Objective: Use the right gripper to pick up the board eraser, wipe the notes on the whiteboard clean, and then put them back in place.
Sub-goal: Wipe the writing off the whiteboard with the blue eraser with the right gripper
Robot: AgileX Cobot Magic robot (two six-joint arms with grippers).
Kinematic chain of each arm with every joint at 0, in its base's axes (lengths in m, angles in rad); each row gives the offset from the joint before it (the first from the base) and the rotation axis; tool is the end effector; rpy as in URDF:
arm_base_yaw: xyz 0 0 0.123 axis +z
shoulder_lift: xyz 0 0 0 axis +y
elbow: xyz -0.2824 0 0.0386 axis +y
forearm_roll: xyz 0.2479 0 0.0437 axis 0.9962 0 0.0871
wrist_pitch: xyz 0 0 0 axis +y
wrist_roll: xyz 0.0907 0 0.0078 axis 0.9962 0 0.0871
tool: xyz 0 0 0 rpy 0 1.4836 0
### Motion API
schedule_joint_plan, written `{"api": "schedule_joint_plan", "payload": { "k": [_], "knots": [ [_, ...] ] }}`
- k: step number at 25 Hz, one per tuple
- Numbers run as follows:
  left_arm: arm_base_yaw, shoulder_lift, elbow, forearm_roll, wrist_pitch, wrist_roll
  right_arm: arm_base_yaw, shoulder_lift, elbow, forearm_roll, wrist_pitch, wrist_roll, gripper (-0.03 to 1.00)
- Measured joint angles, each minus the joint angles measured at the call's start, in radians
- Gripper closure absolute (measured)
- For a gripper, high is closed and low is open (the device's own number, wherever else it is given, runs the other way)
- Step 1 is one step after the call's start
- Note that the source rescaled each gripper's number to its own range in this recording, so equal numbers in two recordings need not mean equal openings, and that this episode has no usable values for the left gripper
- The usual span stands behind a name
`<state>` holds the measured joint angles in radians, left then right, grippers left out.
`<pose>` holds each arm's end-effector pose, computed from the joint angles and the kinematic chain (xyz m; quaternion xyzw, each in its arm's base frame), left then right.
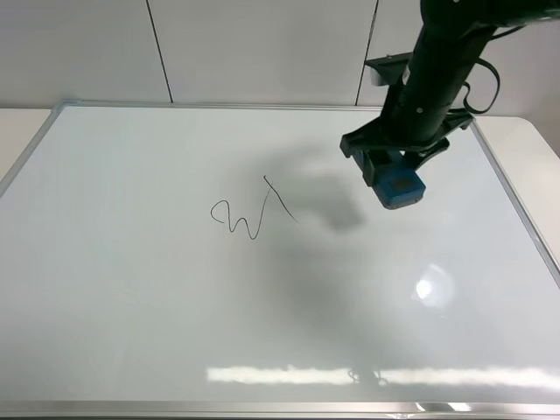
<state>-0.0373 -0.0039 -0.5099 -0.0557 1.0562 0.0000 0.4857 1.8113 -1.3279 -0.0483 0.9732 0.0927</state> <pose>-0.0067 -0.0042 0.2804 0.0170 0.8479 -0.0377 0.5285 0.3224 0.1661 0.2224 -0.2055 0.9733 0.0083 0.1024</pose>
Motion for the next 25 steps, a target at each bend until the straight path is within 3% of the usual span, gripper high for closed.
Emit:
{"api": "schedule_joint_plan", "payload": {
  "k": [10, 20, 25],
  "knots": [
    [0.000, 0.000, 0.000, 0.000, 0.000, 0.000, 0.101, 0.248, -0.299, 0.006, 0.104, -0.093, 0.96],
    [0.000, 0.000, 0.000, 0.000, 0.000, 0.000, 0.149, 0.538, -0.636, 0.012, 0.163, -0.162, 0.96],
    [0.000, 0.000, 0.000, 0.000, 0.000, 0.000, 0.158, 0.640, -0.735, 0.048, 0.187, -0.206, 0.96]
  ]
}}
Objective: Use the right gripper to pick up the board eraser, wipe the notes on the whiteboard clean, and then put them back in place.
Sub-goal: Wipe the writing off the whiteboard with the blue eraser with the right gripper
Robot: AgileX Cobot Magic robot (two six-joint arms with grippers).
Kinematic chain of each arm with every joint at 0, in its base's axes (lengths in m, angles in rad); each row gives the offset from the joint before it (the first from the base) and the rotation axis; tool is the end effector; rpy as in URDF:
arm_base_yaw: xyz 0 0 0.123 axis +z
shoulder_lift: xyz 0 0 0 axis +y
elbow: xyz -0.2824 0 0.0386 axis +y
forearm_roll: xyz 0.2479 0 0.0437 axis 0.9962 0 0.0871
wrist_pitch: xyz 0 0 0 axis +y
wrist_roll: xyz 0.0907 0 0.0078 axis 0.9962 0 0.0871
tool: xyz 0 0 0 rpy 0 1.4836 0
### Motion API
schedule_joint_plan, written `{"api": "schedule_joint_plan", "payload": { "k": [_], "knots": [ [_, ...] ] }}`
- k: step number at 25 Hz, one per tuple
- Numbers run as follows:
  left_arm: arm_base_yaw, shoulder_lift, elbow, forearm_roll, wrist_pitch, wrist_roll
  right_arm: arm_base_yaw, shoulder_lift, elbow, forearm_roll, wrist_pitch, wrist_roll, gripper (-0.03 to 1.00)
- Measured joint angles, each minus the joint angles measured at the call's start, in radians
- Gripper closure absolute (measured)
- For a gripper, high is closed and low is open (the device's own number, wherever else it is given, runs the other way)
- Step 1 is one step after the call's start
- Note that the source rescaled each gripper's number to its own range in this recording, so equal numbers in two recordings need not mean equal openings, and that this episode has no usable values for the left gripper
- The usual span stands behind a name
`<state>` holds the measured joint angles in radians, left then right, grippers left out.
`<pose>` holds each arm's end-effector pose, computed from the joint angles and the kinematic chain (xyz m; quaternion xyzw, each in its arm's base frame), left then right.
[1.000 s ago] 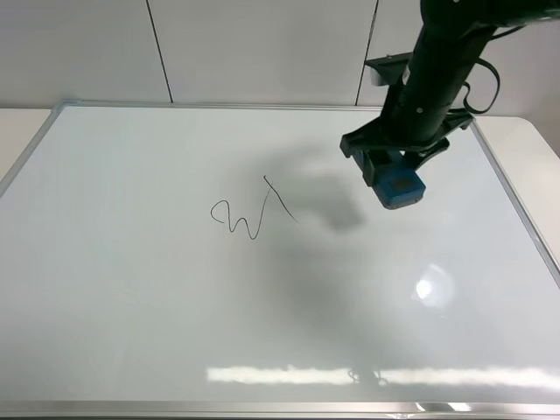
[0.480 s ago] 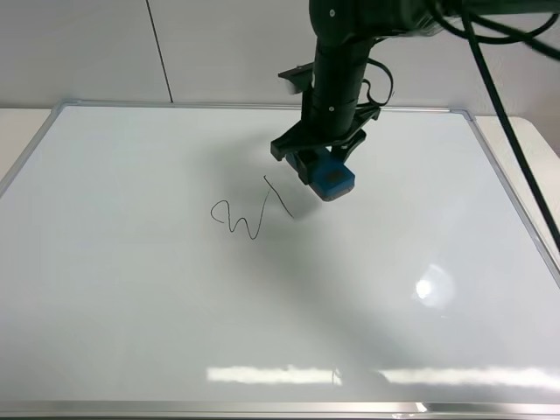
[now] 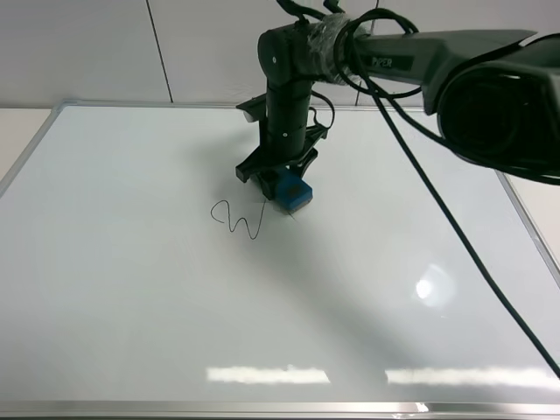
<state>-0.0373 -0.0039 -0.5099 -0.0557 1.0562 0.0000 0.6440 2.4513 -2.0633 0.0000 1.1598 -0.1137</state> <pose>-0.0067 -0.0042 0.2804 0.0170 0.8479 -0.0377 0.5285 0.3984 0.2991 0.1292 -0.3693 0.9277 0.0144 0.0531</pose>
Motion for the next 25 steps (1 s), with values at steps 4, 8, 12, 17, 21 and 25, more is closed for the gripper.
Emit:
{"api": "schedule_joint_plan", "payload": {
  "k": [4, 8, 12, 17, 21, 25],
  "knots": [
    [0.000, 0.000, 0.000, 0.000, 0.000, 0.000, 0.001, 0.012, -0.015, 0.012, 0.006, -0.018, 0.96],
    [0.000, 0.000, 0.000, 0.000, 0.000, 0.000, 0.002, 0.015, -0.019, 0.012, 0.013, -0.018, 0.96],
    [0.000, 0.000, 0.000, 0.000, 0.000, 0.000, 0.016, 0.015, -0.020, 0.000, 0.013, -0.018, 0.96],
    [0.000, 0.000, 0.000, 0.000, 0.000, 0.000, 0.086, 0.016, -0.020, 0.000, 0.013, -0.018, 0.96],
    [0.000, 0.000, 0.000, 0.000, 0.000, 0.000, 0.173, 0.018, -0.020, 0.016, 0.021, -0.018, 0.96],
    [0.000, 0.000, 0.000, 0.000, 0.000, 0.000, 0.264, 0.020, -0.020, 0.030, 0.038, -0.023, 0.96]
  ]
}}
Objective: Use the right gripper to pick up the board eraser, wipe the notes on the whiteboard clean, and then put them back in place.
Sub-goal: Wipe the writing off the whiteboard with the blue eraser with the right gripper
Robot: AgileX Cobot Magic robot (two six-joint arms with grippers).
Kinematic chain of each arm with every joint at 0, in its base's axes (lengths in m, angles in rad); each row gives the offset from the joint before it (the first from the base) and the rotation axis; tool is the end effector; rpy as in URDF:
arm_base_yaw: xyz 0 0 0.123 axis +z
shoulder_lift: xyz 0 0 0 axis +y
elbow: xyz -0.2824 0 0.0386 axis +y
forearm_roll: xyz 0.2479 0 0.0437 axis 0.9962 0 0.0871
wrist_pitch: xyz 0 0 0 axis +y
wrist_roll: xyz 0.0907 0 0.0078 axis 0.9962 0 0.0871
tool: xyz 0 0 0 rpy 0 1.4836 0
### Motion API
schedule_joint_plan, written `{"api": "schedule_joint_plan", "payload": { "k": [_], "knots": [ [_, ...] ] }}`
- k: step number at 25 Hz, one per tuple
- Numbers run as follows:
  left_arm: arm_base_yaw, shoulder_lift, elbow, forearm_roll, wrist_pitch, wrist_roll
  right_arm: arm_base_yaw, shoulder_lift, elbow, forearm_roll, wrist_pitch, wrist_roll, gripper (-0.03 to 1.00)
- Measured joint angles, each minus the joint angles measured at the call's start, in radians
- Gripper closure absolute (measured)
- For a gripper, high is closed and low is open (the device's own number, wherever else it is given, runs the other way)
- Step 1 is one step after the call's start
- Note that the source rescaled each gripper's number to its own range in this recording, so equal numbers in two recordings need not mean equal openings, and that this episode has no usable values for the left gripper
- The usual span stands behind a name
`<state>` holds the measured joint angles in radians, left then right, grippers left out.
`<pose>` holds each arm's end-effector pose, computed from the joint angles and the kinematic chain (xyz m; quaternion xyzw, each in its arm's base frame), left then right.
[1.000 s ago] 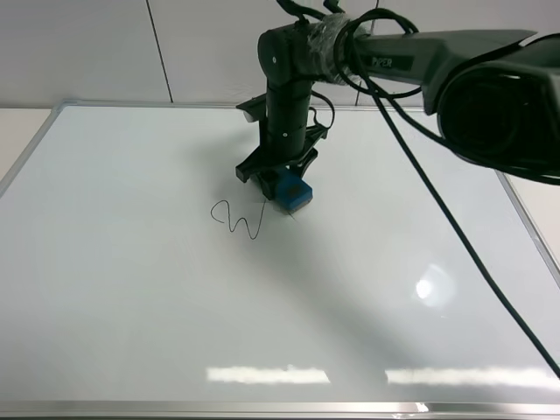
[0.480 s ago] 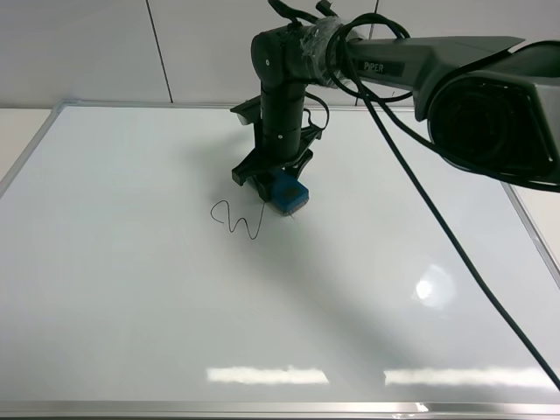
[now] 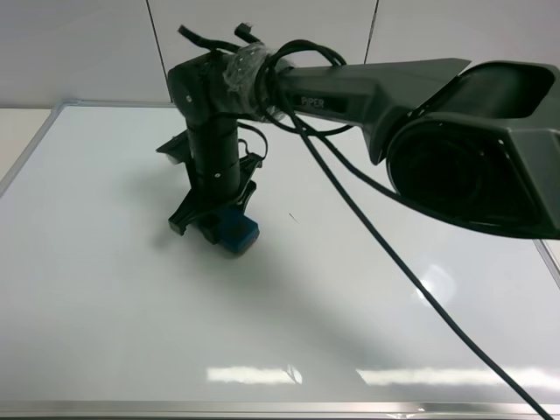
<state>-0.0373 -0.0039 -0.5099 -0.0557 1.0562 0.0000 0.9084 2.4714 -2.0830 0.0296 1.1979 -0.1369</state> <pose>-0.0067 -0.0042 0.2804 0.0170 0.8479 -0.0377 0.5285 0.3041 0.3940 0.1239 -0.4946 0.8683 0.0264 0.0279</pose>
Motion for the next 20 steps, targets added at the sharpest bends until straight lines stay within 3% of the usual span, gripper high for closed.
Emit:
{"api": "schedule_joint_plan", "payload": {
  "k": [4, 8, 15, 20],
  "knots": [
    [0.000, 0.000, 0.000, 0.000, 0.000, 0.000, 0.063, 0.003, 0.000, 0.011, 0.008, -0.003, 0.96],
    [0.000, 0.000, 0.000, 0.000, 0.000, 0.000, 0.073, 0.003, 0.000, 0.019, 0.009, 0.002, 0.96],
    [0.000, 0.000, 0.000, 0.000, 0.000, 0.000, 0.049, 0.003, 0.000, 0.046, 0.009, 0.126, 0.96],
    [0.000, 0.000, 0.000, 0.000, 0.000, 0.000, -0.016, 0.003, 0.000, 0.042, 0.009, 0.232, 0.96]
  ]
}}
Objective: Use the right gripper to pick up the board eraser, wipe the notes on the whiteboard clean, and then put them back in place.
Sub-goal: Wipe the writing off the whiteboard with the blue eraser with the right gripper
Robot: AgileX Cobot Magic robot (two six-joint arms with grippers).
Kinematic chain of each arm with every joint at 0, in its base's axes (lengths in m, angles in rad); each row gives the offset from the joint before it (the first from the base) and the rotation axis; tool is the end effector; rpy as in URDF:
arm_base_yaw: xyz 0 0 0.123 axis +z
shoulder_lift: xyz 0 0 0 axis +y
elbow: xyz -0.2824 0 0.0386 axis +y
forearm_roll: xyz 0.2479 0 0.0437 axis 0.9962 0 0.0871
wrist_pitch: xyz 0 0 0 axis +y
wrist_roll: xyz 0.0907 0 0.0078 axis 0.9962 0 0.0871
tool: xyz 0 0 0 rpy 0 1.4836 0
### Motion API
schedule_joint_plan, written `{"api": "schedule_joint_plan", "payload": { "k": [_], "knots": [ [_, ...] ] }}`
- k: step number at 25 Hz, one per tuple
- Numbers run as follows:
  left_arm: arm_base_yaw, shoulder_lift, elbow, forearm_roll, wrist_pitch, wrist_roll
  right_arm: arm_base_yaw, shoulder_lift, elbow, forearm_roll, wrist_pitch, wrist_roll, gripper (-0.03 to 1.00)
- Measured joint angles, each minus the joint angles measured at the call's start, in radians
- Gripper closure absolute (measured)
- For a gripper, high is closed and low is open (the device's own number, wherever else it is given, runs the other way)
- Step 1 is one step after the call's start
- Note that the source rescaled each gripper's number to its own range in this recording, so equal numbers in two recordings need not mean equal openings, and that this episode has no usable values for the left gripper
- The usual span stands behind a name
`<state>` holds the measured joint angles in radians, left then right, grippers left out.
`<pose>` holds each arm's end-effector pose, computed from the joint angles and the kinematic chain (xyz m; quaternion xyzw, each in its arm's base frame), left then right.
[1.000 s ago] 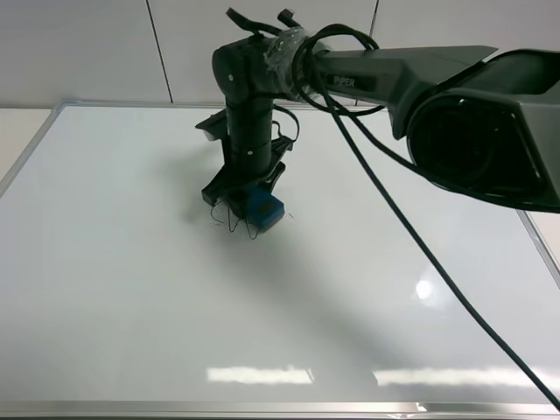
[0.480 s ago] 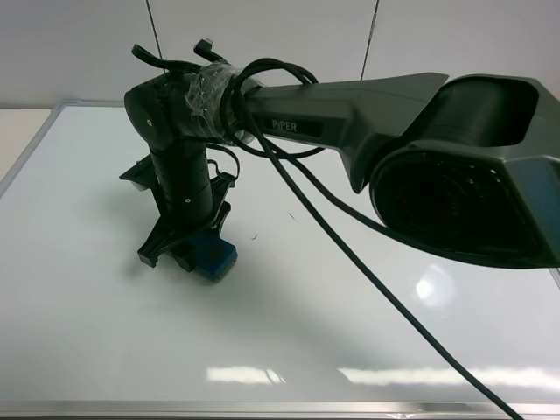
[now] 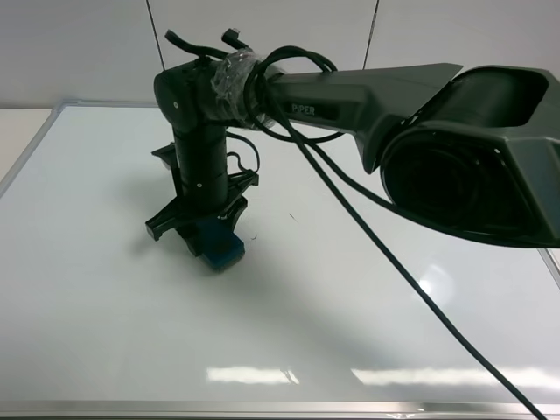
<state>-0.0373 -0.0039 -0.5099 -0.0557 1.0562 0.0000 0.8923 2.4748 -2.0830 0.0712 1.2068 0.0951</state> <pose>-0.0067 -0.0042 0.2804 0.0170 0.8479 -0.0377 0.5285 0.3072 0.3907 0.1224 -0.3769 0.9251 0.0437 0.0102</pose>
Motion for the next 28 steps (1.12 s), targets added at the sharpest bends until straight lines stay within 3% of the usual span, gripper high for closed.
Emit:
{"api": "schedule_joint_plan", "payload": {
  "k": [6, 9, 14, 18, 28],
  "knots": [
    [0.000, 0.000, 0.000, 0.000, 0.000, 0.000, -0.092, -0.043, 0.086, -0.034, -0.016, 0.058, 0.96],
    [0.000, 0.000, 0.000, 0.000, 0.000, 0.000, -0.135, -0.120, 0.236, -0.052, -0.048, 0.073, 0.96],
    [0.000, 0.000, 0.000, 0.000, 0.000, 0.000, -0.245, -0.304, 0.591, -0.101, -0.217, 0.138, 0.96],
    [0.000, 0.000, 0.000, 0.000, 0.000, 0.000, -0.337, -0.416, 0.784, -0.147, -0.291, 0.156, 0.96],
    [0.000, 0.000, 0.000, 0.000, 0.000, 0.000, -0.341, -0.448, 0.829, -0.155, -0.348, 0.160, 0.96]
  ]
}}
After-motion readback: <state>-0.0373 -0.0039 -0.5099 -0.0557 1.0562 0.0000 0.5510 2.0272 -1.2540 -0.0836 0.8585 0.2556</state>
